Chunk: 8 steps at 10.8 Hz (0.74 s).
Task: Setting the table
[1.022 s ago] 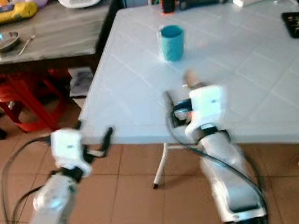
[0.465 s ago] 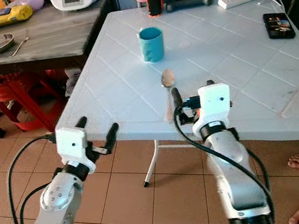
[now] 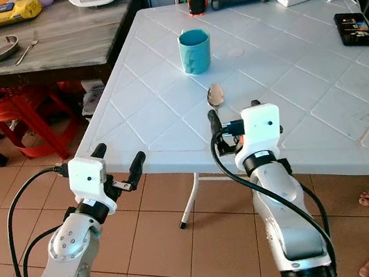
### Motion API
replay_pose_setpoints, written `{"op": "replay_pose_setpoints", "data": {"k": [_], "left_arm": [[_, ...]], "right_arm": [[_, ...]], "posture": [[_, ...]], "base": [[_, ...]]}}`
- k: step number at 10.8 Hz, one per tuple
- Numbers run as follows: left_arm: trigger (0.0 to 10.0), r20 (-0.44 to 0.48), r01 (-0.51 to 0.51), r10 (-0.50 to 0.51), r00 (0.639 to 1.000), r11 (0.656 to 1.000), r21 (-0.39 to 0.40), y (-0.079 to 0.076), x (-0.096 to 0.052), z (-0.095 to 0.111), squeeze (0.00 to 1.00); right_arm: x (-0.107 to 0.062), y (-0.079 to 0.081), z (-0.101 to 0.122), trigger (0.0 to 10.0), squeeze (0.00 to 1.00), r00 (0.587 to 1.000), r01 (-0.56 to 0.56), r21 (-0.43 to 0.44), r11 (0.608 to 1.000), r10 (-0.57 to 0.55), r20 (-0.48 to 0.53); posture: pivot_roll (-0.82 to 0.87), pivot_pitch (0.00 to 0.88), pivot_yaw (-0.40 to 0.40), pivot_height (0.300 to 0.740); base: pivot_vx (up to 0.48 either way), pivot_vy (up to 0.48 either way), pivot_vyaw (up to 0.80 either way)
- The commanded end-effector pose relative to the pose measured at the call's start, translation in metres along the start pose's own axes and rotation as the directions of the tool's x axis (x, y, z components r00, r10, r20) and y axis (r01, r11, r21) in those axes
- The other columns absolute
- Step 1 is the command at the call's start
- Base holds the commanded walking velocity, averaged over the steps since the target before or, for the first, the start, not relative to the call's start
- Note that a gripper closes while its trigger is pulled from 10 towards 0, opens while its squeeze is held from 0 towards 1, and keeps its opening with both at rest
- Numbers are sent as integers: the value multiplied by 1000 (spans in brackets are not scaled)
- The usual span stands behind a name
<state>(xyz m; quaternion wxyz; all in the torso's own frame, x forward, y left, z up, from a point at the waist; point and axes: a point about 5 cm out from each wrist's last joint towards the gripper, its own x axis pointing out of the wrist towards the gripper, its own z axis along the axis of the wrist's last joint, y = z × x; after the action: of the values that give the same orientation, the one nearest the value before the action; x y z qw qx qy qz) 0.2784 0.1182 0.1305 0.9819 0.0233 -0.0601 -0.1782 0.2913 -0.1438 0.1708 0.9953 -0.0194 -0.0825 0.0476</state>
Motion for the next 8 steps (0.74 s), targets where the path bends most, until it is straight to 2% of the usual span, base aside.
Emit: {"op": "replay_pose_setpoints", "data": {"k": [1,7,8], "left_arm": [[10000,-6,6,-6,1000,1000,3,1,-1,-2,0],[10000,5,46,-46,999,999,-14,-3,-1,0,0],[10000,11,57,-57,998,998,-17,-4,-1,1,0]], "right_arm": [[0,3,2,10000,0,1000,-8,0,1000,8,8],[-1,1,0,10000,0,1000,14,14,1000,-14,1],[-1,0,0,10000,0,1000,15,15,1000,-15,2]], "posture": [[-18,127,83,740],[-20,130,87,740],[-20,131,87,740]], "base": [[0,0,681],[0,0,0],[266,0,0]]}}
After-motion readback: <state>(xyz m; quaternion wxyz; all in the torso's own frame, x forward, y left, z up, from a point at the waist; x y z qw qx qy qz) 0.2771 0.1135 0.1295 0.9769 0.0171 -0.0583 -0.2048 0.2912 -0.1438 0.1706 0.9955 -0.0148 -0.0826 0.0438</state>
